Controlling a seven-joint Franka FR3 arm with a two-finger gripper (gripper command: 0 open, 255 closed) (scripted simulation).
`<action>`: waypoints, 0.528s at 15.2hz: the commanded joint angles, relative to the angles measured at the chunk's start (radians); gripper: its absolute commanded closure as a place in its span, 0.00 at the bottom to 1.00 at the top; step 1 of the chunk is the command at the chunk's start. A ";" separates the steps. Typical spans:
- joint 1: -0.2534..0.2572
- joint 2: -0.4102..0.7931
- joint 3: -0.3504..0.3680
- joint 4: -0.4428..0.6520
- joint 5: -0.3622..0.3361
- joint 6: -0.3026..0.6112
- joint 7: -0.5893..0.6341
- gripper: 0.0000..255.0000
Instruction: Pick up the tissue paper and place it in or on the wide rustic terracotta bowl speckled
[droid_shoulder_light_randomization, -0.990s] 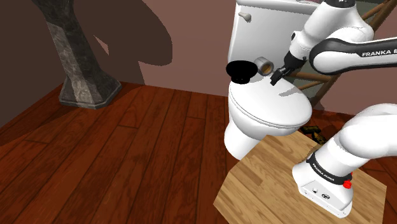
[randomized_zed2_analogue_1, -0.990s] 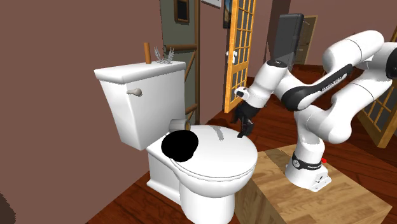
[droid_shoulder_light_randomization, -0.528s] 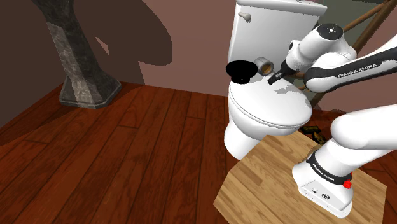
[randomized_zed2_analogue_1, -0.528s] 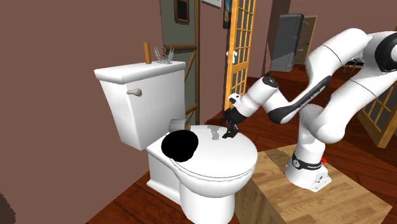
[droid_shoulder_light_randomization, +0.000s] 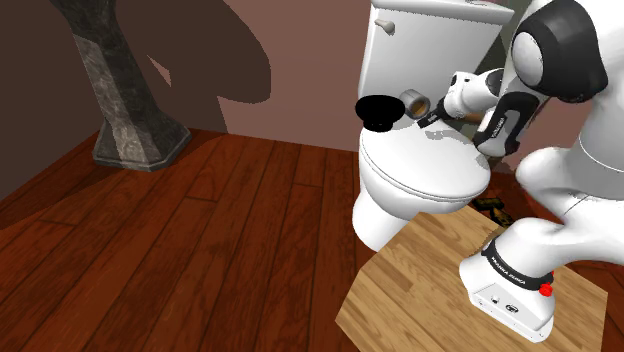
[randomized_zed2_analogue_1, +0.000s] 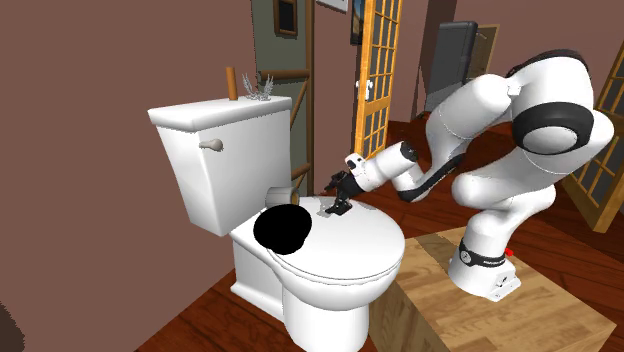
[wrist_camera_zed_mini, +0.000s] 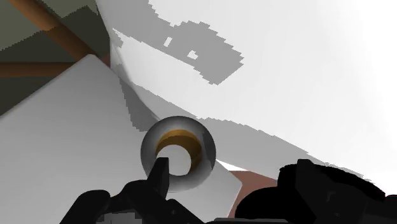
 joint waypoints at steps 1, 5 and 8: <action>-0.241 -0.064 0.234 0.032 0.197 0.154 -0.102 0.00; -0.519 -0.204 0.470 0.146 0.385 0.346 -0.138 0.00; -0.666 -0.303 0.574 0.252 0.497 0.443 -0.141 0.00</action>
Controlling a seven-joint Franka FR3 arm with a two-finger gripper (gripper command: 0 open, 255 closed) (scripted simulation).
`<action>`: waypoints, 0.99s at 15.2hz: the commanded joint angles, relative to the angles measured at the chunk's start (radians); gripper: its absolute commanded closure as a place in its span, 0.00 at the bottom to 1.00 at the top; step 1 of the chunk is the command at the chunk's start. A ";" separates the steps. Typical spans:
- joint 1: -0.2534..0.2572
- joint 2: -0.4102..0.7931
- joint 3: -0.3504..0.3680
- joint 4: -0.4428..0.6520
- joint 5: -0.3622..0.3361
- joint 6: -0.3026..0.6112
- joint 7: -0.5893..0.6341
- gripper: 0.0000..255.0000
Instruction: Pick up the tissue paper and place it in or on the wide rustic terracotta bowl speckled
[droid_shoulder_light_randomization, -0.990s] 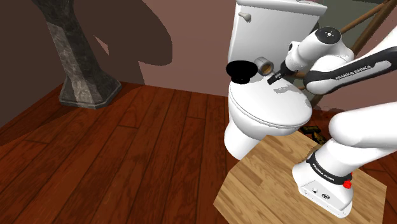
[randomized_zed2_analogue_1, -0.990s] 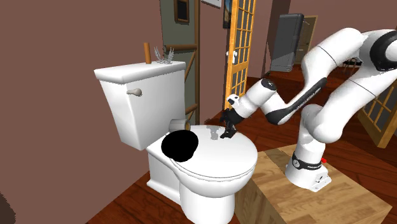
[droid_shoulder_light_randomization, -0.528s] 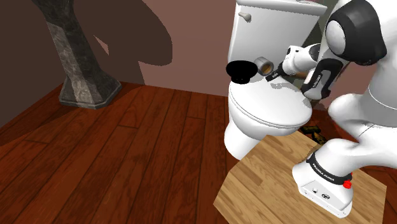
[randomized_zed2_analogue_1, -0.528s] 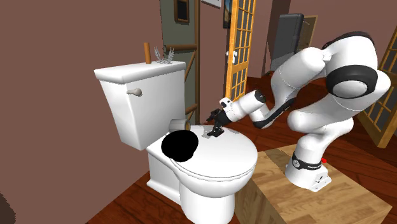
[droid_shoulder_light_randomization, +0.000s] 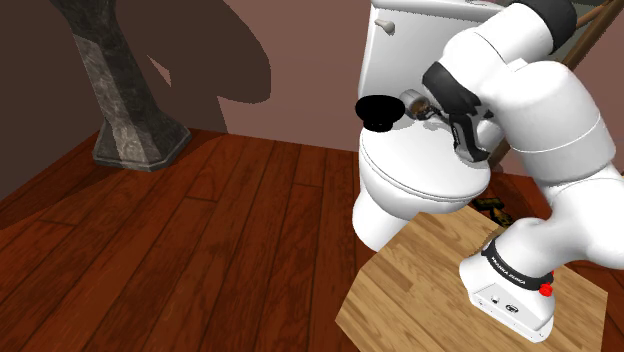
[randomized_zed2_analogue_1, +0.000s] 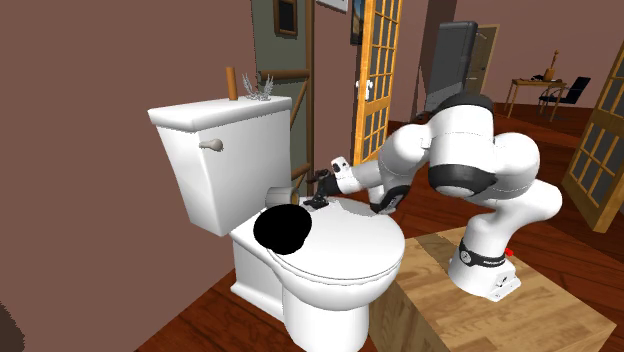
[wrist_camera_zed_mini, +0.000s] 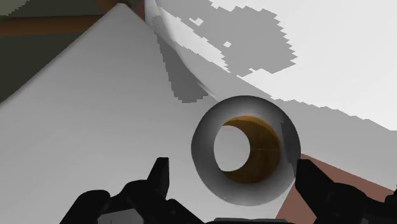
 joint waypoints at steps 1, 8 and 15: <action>-0.098 -0.063 0.062 0.080 0.074 0.058 -0.001 0.00; -0.156 -0.170 0.077 0.191 0.062 0.051 0.102 0.00; -0.156 -0.250 0.046 0.227 0.042 0.062 0.195 0.00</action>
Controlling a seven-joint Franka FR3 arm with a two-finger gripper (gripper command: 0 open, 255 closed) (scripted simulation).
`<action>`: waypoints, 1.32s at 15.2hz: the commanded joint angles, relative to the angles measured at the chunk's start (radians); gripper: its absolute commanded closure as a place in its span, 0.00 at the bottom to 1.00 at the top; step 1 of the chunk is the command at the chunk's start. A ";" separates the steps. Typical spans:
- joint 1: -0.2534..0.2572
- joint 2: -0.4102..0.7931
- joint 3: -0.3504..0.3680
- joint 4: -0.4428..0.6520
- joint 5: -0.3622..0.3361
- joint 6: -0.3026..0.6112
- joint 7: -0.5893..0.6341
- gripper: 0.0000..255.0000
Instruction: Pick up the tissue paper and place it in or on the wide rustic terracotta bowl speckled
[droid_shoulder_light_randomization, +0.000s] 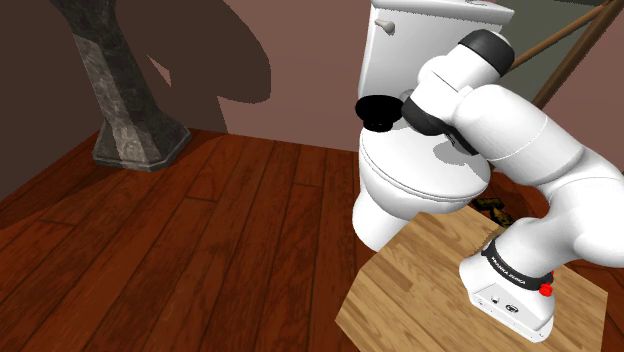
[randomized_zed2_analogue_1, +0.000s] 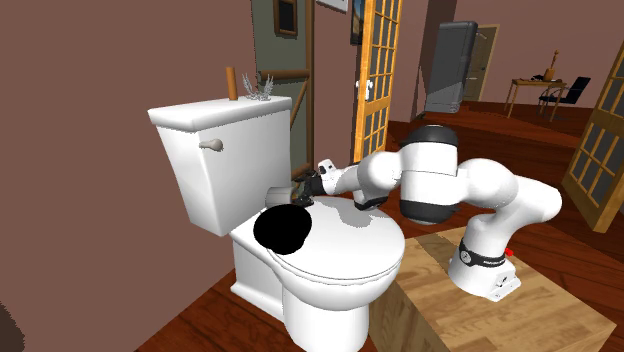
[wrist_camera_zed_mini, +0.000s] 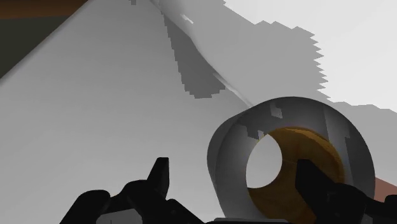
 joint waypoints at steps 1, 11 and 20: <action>0.000 -0.001 0.000 0.000 0.000 0.000 0.001 0.00; 0.000 -0.001 -0.001 0.000 -0.001 0.000 0.001 1.00; 0.040 0.092 -0.092 -0.010 -0.117 -0.044 0.011 1.00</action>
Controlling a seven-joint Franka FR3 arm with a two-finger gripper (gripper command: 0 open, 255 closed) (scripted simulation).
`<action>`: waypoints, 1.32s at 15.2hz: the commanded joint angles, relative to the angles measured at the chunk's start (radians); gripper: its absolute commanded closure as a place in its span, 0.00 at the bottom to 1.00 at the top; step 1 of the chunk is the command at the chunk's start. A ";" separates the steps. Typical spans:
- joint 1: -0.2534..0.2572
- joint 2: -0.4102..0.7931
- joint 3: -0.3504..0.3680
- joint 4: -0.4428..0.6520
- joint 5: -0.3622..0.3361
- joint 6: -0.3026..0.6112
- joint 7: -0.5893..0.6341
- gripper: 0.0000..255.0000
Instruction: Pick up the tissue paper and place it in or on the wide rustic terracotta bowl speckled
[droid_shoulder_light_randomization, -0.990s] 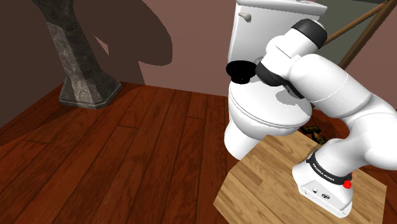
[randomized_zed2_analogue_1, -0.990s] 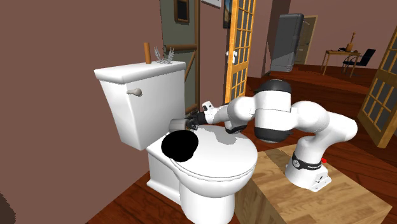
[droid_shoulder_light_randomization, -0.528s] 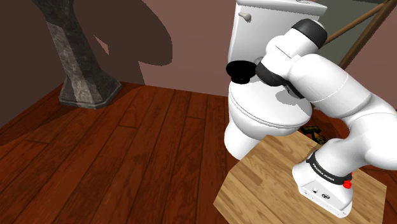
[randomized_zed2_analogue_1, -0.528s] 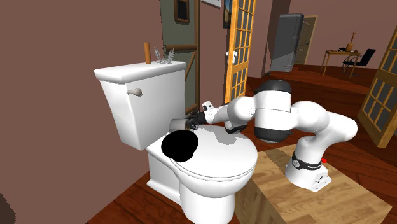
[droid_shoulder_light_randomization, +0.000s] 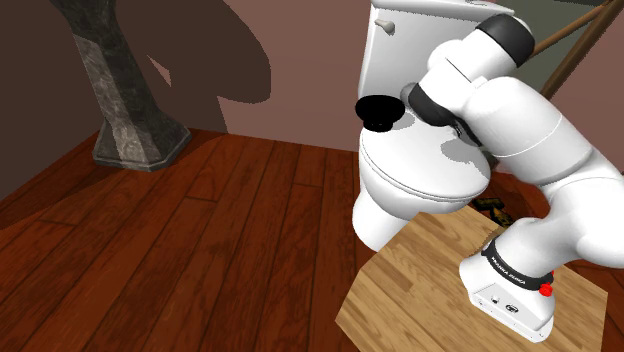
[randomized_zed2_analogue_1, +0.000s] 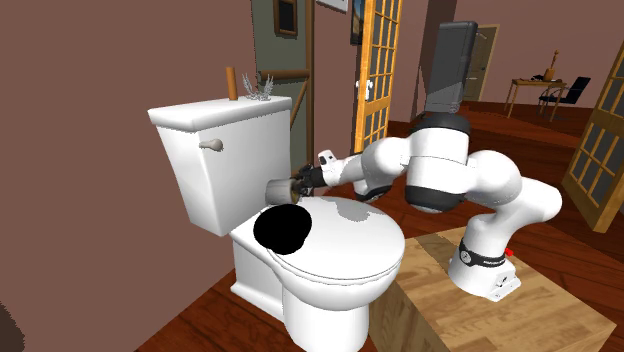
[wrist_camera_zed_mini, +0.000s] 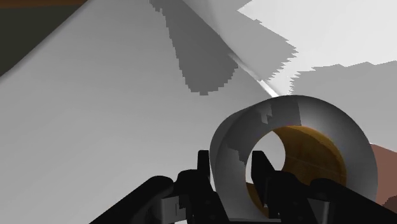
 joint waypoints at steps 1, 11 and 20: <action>0.011 0.025 -0.025 0.001 -0.033 -0.014 0.004 1.00; 0.072 0.144 -0.146 0.015 -0.190 -0.090 0.030 1.00; 0.139 0.254 -0.256 0.052 -0.347 -0.174 0.074 1.00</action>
